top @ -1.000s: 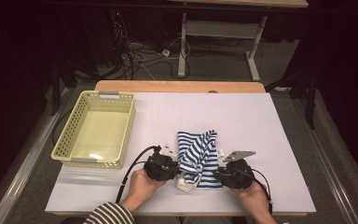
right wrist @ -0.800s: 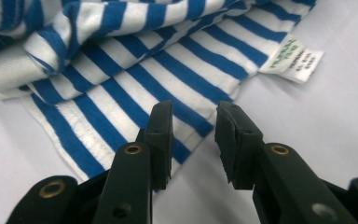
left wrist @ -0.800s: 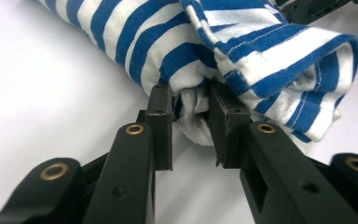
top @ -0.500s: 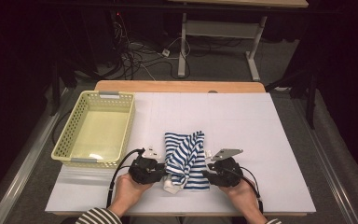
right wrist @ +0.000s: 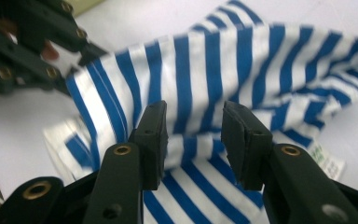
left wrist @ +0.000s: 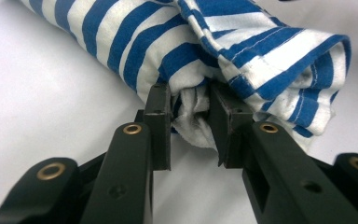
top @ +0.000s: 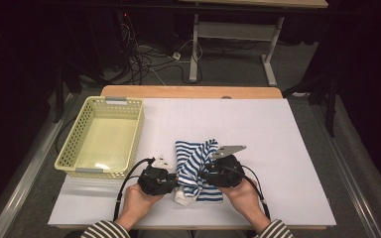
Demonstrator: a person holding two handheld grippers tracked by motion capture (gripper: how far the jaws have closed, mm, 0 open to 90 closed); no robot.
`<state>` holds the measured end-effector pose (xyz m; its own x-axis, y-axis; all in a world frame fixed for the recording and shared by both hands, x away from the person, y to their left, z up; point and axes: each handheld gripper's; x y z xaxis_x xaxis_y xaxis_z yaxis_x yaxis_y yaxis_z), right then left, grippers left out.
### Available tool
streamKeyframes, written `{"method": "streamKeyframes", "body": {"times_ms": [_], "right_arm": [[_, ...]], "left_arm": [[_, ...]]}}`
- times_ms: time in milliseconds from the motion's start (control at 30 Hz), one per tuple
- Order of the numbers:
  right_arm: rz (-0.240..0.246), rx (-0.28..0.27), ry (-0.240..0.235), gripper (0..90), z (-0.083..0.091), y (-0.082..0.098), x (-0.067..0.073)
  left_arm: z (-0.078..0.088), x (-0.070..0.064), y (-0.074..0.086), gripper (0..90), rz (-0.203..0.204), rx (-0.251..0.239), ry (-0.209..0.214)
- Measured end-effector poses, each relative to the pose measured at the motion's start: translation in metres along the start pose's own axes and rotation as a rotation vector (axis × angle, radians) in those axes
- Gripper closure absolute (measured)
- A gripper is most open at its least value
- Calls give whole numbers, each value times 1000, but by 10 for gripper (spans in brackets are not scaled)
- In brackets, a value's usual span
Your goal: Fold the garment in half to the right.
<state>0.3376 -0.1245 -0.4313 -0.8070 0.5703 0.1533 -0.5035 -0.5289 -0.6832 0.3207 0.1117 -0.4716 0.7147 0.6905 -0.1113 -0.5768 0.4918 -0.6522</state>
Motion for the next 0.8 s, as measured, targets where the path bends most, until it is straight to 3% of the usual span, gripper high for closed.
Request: {"method": "streamKeyframes", "body": {"times_ms": [133,300,533,800], "right_arm": [[10,5,-2,603,-9,-14,4],[18,47,-10,601,-21,-18,5],[28,108,-48,876,-32,-6,3],[25,90,-28,897,-22,6,0]], "left_arm": [[0,0,0,684,2,-1,2],[0,1,0,683,4,-1,5],[-1,1,1,675,7,-3,12],[-1,2,1,675,15,-5,20]]}}
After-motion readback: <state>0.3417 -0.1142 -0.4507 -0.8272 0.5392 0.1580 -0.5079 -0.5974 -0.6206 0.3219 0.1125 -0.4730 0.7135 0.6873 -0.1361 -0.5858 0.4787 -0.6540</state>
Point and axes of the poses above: each handheld gripper's, and its own axes: z roughly backward along the jaws, y roughly out of its underside, x roughly to its left, and after that the axes turned 7 degrees about -y, right-handed
